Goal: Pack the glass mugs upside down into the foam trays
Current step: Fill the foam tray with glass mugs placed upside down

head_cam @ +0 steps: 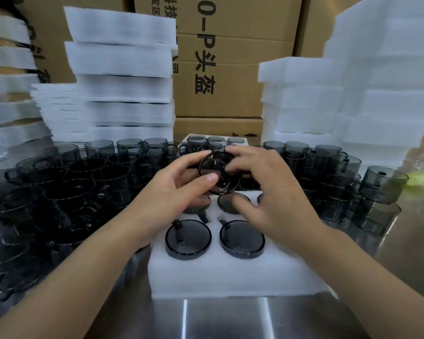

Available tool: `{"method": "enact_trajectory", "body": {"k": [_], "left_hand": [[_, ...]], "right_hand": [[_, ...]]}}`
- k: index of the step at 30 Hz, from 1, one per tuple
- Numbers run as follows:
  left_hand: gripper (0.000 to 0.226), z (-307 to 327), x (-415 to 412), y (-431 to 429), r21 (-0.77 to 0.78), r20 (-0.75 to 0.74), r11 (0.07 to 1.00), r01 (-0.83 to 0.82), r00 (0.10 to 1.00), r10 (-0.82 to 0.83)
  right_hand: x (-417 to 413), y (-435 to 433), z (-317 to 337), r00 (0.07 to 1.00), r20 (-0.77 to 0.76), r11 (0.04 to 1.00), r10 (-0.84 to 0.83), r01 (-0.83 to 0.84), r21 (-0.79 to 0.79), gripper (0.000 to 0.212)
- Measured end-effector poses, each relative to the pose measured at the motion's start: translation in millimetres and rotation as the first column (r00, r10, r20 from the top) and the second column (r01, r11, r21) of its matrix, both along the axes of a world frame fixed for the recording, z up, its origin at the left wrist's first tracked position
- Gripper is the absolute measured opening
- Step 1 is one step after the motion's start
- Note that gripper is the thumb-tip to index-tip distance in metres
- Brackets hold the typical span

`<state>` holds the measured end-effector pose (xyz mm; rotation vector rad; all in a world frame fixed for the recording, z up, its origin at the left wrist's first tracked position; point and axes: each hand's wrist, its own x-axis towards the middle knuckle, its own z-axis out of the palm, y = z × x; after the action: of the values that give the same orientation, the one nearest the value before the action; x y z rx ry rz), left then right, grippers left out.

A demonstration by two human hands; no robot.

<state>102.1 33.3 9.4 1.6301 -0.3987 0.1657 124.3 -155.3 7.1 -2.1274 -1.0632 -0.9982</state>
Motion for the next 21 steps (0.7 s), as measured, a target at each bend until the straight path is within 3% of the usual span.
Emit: {"method": "enact_trajectory", "body": {"k": [5,11,14,17,21], "left_hand": [[0.05,0.3,-1.5,0.2,-0.111,0.03,0.99,0.083,0.996,-0.08],[0.063,2.5,-4.0,-5.2,-0.222,0.039,0.973,0.07,0.997,-0.063],[0.061,2.6,-4.1,-5.1,-0.194,0.042,0.98,0.047,0.998,-0.039],[0.063,1.6,-3.0,-3.5,-0.122,0.053,0.992,-0.013,0.998,0.02],[0.059,2.2,-1.9,1.5,0.024,0.093,0.998,-0.054,0.994,0.051]], "right_hand": [[-1.9,0.0,3.2,0.998,-0.057,0.995,-0.03,0.035,0.089,0.073],[-7.6,0.5,8.9,0.98,0.08,0.979,-0.183,0.174,0.107,0.061],[-11.3,3.7,8.3,0.977,0.079,0.98,-0.198,0.195,0.045,0.056],[-13.5,5.2,6.3,0.989,-0.014,0.988,-0.148,0.147,-0.043,0.062],[-13.2,6.1,3.2,0.989,-0.022,0.976,-0.145,0.139,-0.17,0.067]]}}
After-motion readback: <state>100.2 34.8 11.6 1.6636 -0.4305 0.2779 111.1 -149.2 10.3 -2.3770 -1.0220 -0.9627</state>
